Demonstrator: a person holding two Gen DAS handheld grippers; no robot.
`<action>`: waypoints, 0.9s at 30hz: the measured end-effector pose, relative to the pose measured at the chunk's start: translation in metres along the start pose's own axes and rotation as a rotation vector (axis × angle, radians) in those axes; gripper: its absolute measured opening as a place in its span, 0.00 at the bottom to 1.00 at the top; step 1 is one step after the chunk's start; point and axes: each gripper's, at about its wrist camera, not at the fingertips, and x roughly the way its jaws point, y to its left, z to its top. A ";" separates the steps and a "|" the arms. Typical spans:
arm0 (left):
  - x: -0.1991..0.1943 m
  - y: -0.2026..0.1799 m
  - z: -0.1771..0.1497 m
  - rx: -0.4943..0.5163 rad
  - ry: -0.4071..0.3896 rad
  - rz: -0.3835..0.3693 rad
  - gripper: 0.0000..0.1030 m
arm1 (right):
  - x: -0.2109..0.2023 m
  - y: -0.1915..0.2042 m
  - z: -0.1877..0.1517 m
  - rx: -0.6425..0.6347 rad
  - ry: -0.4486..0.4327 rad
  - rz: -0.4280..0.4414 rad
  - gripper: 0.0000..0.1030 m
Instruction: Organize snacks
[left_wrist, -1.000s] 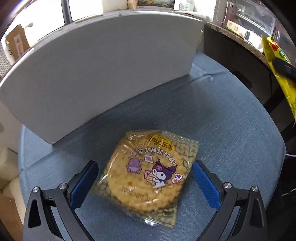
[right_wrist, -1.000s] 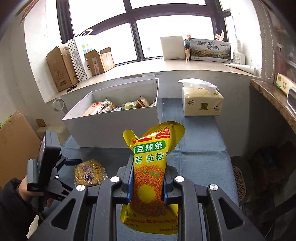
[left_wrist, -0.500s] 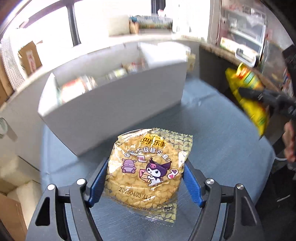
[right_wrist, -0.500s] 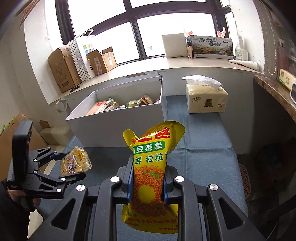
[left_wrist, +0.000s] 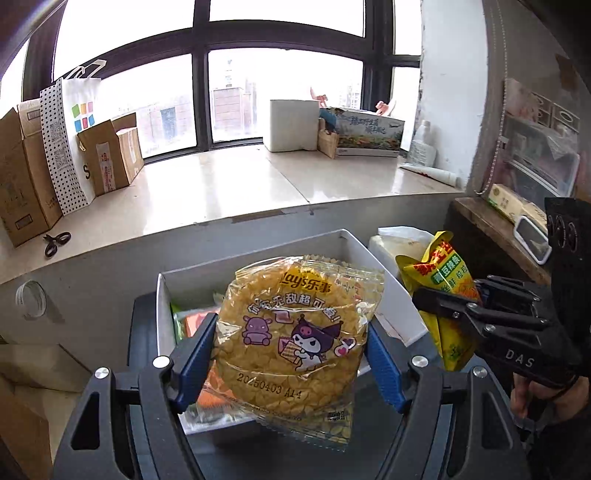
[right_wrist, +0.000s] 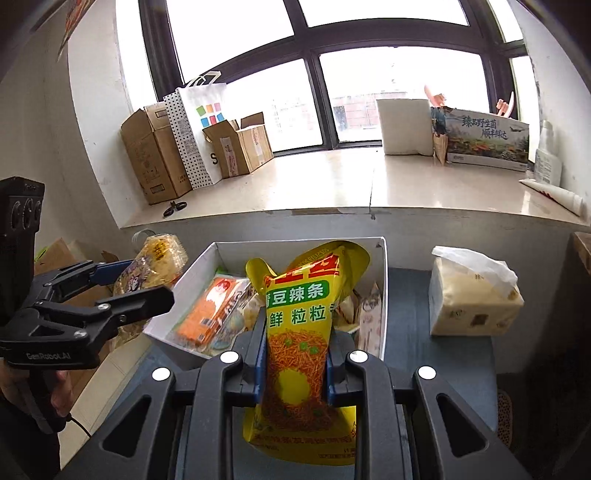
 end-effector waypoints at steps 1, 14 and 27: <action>0.013 0.004 0.007 -0.007 0.007 0.011 0.77 | 0.010 -0.004 0.009 0.009 0.010 -0.004 0.24; 0.060 0.027 0.006 -0.039 0.045 0.031 1.00 | 0.053 -0.021 0.039 0.042 0.052 -0.135 1.00; -0.027 0.001 -0.004 -0.048 -0.152 0.113 1.00 | 0.005 0.009 0.031 -0.091 -0.045 -0.200 1.00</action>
